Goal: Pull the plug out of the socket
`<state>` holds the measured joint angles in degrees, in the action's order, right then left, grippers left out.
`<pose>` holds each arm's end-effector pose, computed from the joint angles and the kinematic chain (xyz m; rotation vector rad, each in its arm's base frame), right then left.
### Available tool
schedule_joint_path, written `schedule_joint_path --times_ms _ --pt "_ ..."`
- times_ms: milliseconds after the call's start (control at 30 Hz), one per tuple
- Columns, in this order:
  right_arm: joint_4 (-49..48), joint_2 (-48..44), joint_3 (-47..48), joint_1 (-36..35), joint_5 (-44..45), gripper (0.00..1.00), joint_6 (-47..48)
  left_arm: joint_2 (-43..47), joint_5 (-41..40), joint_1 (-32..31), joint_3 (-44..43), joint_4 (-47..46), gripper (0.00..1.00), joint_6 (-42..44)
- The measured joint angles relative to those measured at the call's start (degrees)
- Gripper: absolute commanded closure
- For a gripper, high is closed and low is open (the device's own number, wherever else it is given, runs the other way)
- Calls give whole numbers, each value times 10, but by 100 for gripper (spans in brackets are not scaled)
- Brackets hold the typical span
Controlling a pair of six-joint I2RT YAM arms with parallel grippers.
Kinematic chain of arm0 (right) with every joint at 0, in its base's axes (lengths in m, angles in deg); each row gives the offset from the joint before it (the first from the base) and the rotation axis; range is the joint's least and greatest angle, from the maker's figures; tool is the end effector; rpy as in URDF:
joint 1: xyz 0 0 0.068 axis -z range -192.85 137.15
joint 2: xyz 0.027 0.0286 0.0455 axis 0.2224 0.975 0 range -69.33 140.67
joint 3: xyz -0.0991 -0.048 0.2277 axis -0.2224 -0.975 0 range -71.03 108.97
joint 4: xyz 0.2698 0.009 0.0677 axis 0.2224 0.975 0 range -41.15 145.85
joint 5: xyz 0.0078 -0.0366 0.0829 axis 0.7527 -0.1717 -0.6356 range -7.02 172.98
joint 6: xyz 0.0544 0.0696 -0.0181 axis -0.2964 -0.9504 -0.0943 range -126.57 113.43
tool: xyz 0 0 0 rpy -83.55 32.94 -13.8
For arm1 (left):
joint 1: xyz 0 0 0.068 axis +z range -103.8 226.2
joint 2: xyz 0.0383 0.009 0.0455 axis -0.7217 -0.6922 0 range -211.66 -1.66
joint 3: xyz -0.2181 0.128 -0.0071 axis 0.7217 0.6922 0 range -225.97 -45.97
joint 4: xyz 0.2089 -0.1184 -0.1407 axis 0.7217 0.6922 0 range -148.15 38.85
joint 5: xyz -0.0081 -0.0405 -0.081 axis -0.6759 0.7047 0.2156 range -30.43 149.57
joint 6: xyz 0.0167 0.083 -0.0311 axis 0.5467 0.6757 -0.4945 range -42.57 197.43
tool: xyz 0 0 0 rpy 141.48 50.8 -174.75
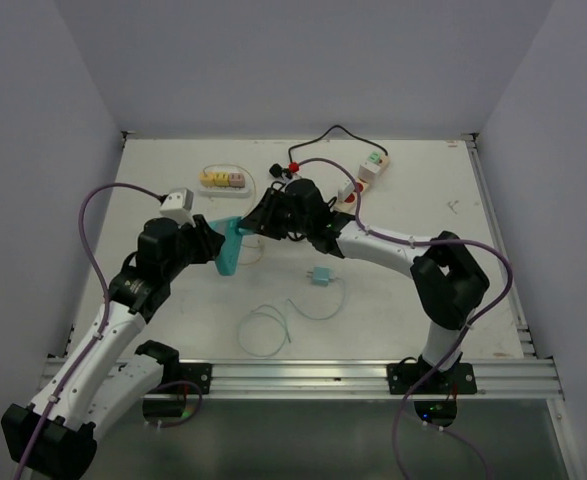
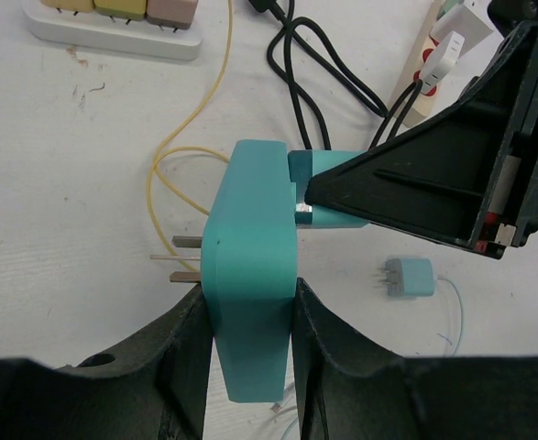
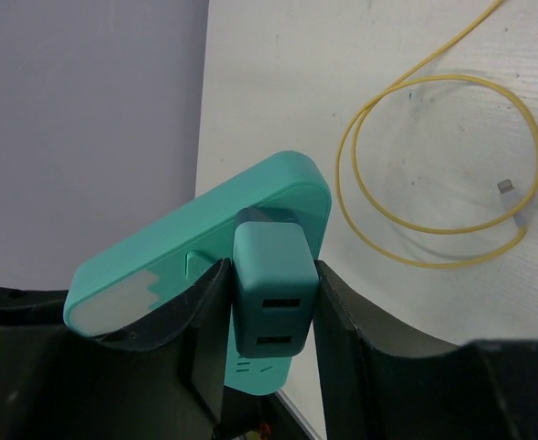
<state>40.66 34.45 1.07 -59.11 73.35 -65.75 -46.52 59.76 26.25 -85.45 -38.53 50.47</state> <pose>0.3180 0.3516 0.2016 0.1291 2.2397 1.2829 0.2395 -0.0872 0.2550 -0.1231 2.0426 -0.5221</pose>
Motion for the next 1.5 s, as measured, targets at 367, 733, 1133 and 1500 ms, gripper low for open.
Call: schedule_joint_path --times_ms 367,733,1133,1500 --pt "-22 1 -14 2 0 100 -29 2 -41 -6 5 6 100 -25" --pt "26 -9 -20 0 20 100 -45 -39 -117 -27 -15 50 100 -96" --pt "150 -54 31 6 36 100 -13 -97 -269 -12 -75 99 100 -114" --pt "209 -67 31 38 15 100 21 -75 -269 -3 -60 50 61 -78"
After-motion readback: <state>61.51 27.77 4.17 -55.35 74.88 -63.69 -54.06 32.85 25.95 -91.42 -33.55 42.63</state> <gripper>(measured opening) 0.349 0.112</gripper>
